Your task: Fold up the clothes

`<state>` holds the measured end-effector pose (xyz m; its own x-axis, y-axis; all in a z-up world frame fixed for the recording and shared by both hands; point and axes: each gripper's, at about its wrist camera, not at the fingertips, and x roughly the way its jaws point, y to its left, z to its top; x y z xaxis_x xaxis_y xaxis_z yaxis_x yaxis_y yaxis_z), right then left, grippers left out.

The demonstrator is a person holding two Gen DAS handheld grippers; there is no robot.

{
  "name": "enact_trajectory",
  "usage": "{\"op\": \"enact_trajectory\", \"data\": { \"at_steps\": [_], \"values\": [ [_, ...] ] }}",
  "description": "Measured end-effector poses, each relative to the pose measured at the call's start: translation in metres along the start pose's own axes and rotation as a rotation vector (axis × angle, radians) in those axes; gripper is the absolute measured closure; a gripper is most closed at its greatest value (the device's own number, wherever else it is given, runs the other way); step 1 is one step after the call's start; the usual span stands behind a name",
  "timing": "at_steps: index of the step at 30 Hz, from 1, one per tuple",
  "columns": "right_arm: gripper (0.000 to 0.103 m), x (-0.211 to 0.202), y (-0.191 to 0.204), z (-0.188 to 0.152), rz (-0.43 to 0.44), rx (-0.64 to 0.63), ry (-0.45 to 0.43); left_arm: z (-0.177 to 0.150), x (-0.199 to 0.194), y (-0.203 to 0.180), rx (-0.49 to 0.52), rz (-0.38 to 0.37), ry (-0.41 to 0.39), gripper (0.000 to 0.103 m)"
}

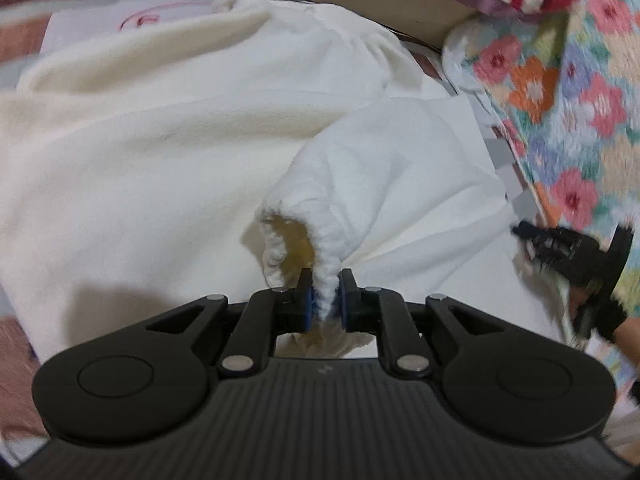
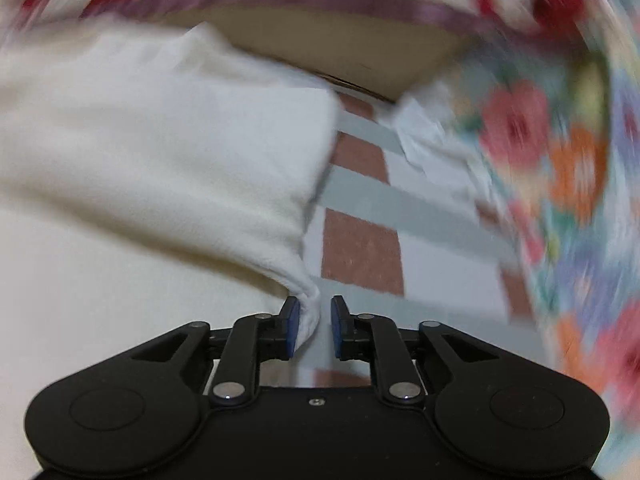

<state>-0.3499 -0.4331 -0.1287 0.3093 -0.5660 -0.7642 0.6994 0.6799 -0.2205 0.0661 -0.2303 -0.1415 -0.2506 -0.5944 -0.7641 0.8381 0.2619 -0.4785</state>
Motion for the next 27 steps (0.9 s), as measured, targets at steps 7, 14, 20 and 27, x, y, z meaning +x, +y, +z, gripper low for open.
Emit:
{"op": "enact_trajectory", "data": {
  "at_steps": [7,14,20,27],
  "values": [
    [0.076,-0.011,0.001,0.031,0.115,0.436,-0.058,0.001,0.003,0.006,-0.01,-0.003,0.018,0.09],
    [0.071,-0.006,0.077,0.078,0.287,0.135,-0.131,0.008,-0.027,0.004,0.002,0.12,-0.035,0.079],
    [0.058,-0.003,0.107,0.109,0.401,-0.013,-0.169,0.013,-0.024,-0.005,0.032,0.074,-0.102,0.073],
    [0.061,-0.002,0.122,0.141,0.518,-0.128,-0.201,0.04,-0.026,-0.003,0.207,0.156,-0.157,0.065]
  ]
}}
